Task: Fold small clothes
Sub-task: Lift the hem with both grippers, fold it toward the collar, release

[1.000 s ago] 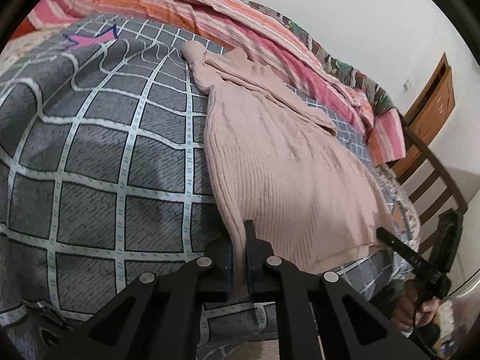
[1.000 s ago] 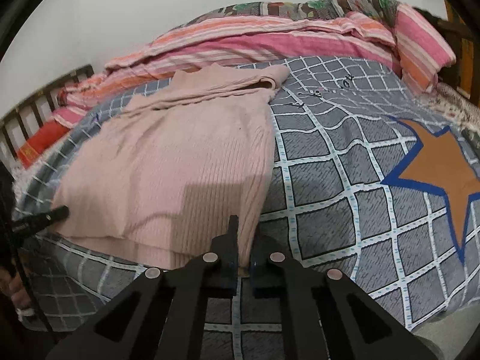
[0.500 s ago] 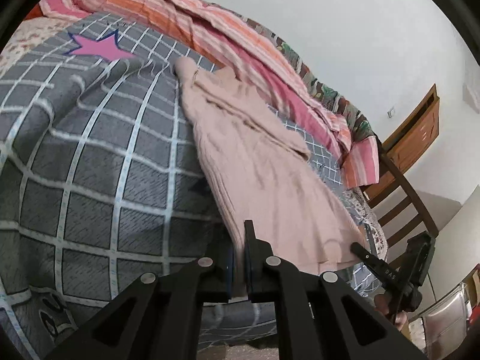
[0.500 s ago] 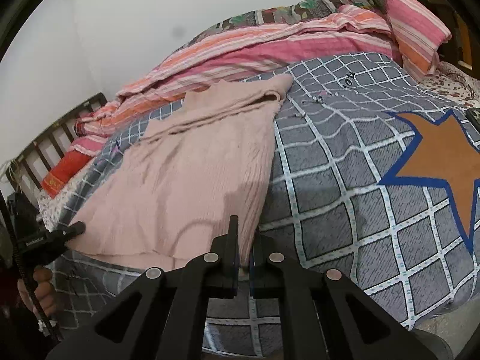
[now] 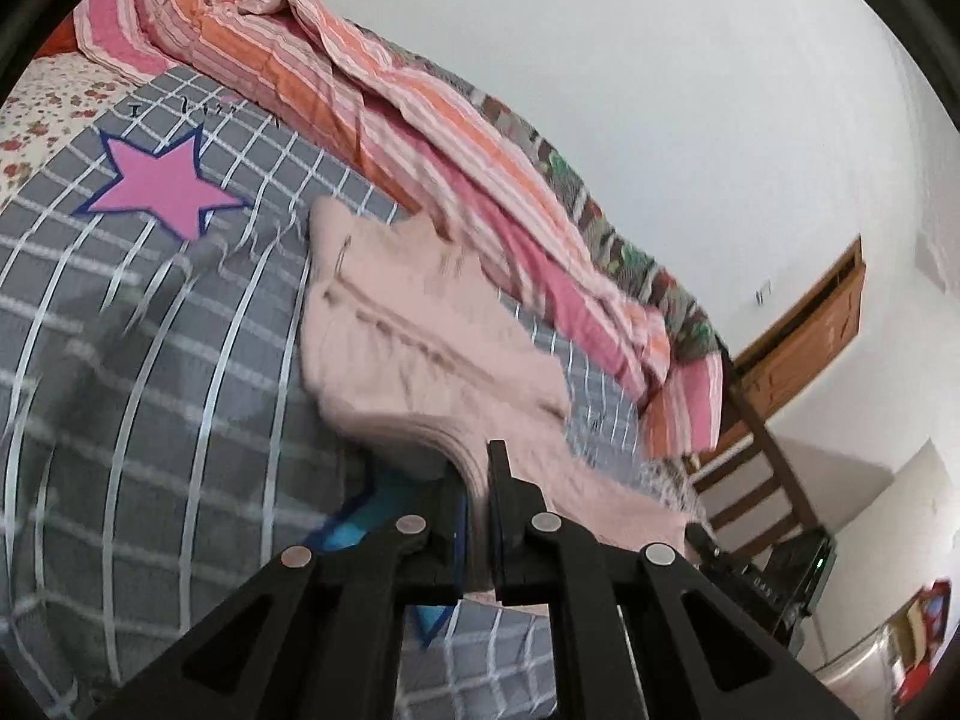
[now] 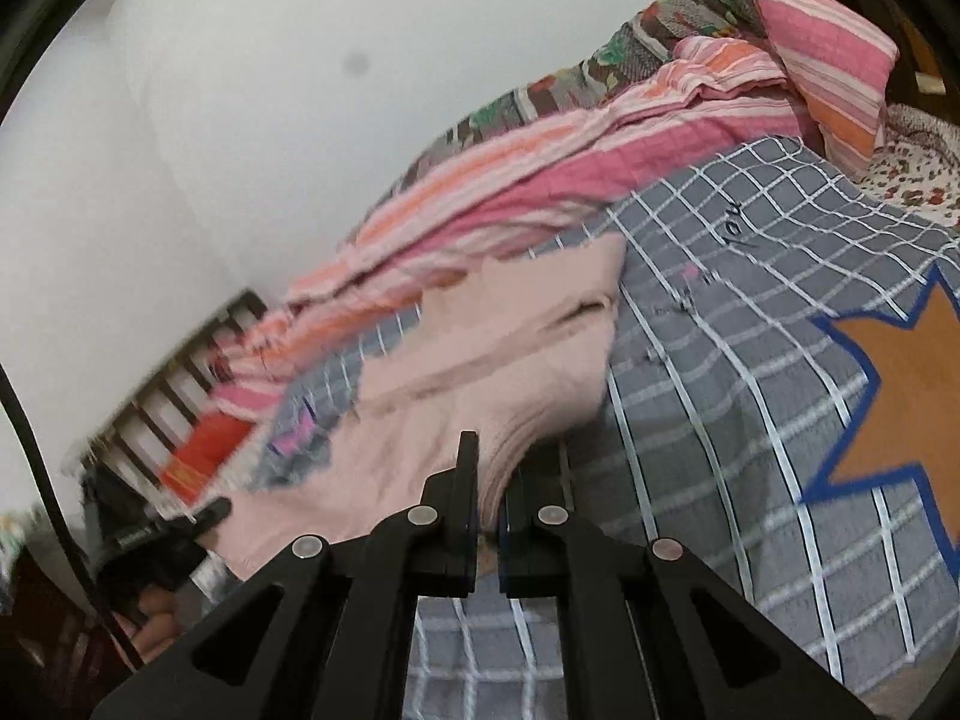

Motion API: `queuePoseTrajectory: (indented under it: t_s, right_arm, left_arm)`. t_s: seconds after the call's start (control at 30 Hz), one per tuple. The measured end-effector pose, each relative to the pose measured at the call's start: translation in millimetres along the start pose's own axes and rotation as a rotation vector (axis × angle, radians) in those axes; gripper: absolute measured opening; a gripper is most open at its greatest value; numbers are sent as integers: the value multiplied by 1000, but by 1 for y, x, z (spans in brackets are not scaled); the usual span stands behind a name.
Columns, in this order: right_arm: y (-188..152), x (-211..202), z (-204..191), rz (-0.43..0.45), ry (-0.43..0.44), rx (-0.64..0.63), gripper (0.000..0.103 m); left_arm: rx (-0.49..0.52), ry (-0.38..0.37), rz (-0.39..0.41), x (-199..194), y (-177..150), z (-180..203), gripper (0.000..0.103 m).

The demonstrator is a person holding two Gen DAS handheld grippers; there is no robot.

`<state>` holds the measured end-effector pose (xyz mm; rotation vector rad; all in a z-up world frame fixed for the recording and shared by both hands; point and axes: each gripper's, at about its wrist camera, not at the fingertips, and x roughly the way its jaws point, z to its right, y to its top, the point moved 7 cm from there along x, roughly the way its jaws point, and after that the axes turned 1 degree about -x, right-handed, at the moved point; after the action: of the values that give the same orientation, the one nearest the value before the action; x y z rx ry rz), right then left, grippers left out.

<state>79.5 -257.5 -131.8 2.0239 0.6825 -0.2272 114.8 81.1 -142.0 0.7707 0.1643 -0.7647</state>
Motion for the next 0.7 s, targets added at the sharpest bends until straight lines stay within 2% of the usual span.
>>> queuePoseTrajectory:
  t_s: [0.1, 0.3, 0.5, 0.7]
  right_arm:
    - [27, 7, 5, 28, 39, 70, 4]
    - [79, 39, 5, 60, 55, 124, 4]
    - [117, 101, 11, 45, 17, 147, 4]
    - [139, 174, 24, -20, -53, 126, 4]
  left_arm:
    - [-20, 3, 24, 9, 24, 4, 6]
    - [22, 109, 47, 45, 77, 10, 6]
    - [43, 211, 27, 97, 116, -2, 6]
    - [9, 280, -18, 153, 146, -34, 6]
